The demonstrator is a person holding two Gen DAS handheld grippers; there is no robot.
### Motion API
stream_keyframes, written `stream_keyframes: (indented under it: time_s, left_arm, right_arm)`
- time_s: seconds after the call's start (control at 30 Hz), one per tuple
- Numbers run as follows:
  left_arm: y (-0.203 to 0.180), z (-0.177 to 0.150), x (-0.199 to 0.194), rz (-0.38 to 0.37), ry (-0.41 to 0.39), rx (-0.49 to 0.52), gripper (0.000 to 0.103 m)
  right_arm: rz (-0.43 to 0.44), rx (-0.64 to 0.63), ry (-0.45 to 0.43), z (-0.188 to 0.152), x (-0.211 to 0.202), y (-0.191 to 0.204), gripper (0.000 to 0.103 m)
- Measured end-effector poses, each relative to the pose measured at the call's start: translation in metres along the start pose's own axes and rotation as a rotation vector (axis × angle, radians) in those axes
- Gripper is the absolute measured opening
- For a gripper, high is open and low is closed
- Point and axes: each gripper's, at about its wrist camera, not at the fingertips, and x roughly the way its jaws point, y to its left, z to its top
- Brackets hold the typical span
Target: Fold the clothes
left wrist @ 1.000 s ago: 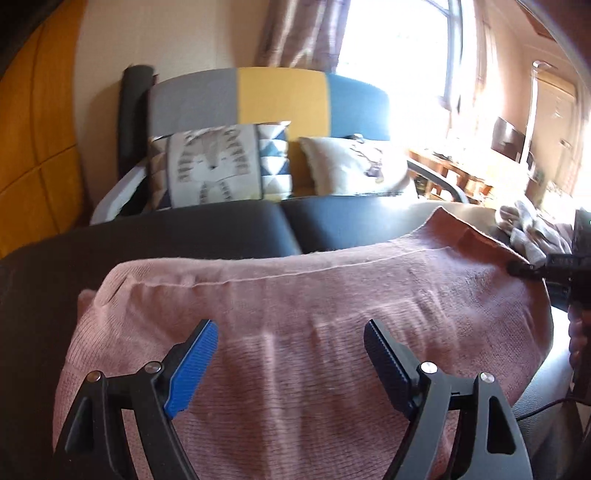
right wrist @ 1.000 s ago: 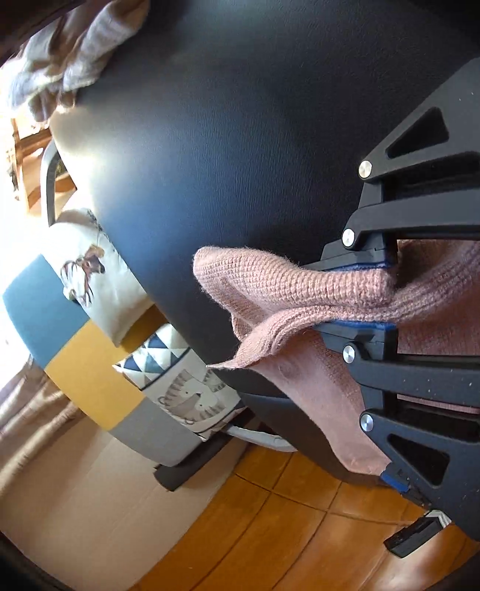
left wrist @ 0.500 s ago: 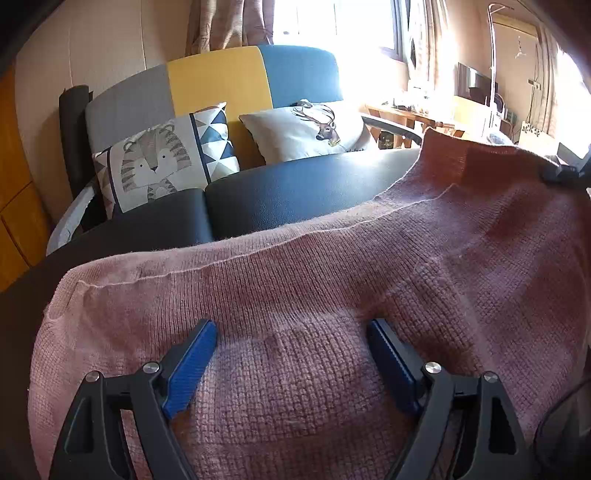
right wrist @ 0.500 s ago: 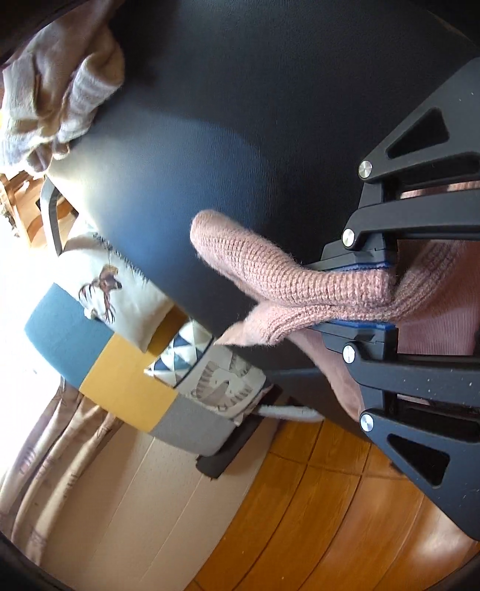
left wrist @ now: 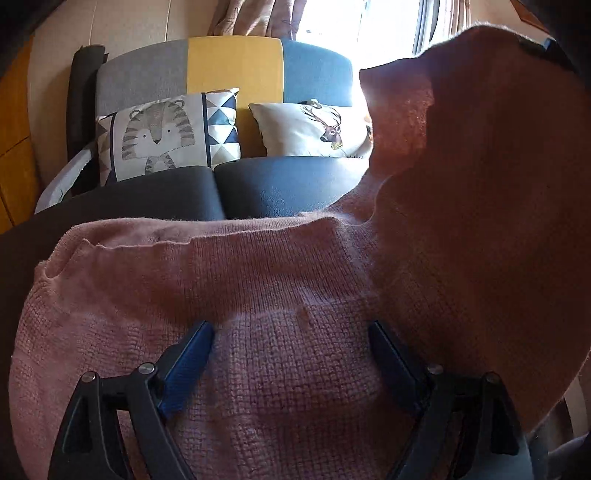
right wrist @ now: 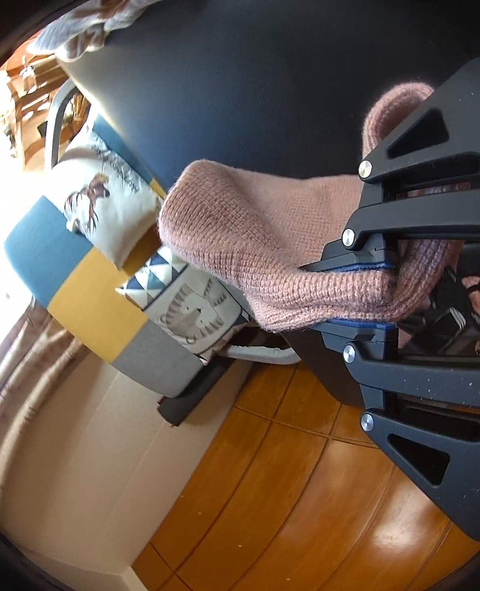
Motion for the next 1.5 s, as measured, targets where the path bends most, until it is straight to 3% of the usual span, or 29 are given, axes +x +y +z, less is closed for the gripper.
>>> stream_keyframes:
  time_s: [0.1, 0.27, 0.4, 0.5, 0.6, 0.7, 0.83, 1.1, 1.4, 1.5]
  left_arm:
    - [0.018, 0.001, -0.014, -0.038, -0.023, -0.069, 0.083]
    - [0.074, -0.001, -0.050, -0.016, -0.121, -0.199, 0.082]
    - [0.123, -0.012, -0.068, 0.086, -0.144, -0.262, 0.082]
    - [0.165, -0.031, -0.073, 0.136, -0.148, -0.363, 0.081]
    - [0.198, -0.053, -0.053, 0.114, -0.052, -0.493, 0.079]
    - [0.205, -0.063, -0.060, 0.057, -0.110, -0.539, 0.080]
    - [0.208, -0.067, -0.057, 0.032, -0.122, -0.552, 0.081]
    - [0.221, -0.075, -0.059, -0.010, -0.154, -0.579, 0.081]
    - [0.223, -0.077, -0.062, -0.038, -0.168, -0.600, 0.081]
    - [0.222, -0.074, -0.061, -0.030, -0.162, -0.594, 0.081]
  right_arm:
    - [-0.003, -0.029, 0.025, -0.004, 0.016, 0.028, 0.020]
    - [0.002, -0.062, 0.066, -0.013, 0.043, 0.071, 0.020]
    - [0.025, -0.082, 0.103, -0.027, 0.072, 0.105, 0.020]
    - [0.012, -0.126, 0.121, -0.043, 0.098, 0.133, 0.020]
    - [-0.013, -0.169, 0.144, -0.063, 0.131, 0.156, 0.020]
    - [-0.047, -0.187, 0.177, -0.085, 0.165, 0.166, 0.020]
    - [-0.086, -0.201, 0.223, -0.113, 0.205, 0.178, 0.020]
    - [-0.092, -0.264, 0.153, -0.134, 0.231, 0.210, 0.020]
    - [-0.228, -0.327, 0.347, -0.204, 0.300, 0.190, 0.020]
    - [-0.248, -0.344, 0.345, -0.211, 0.306, 0.188, 0.024]
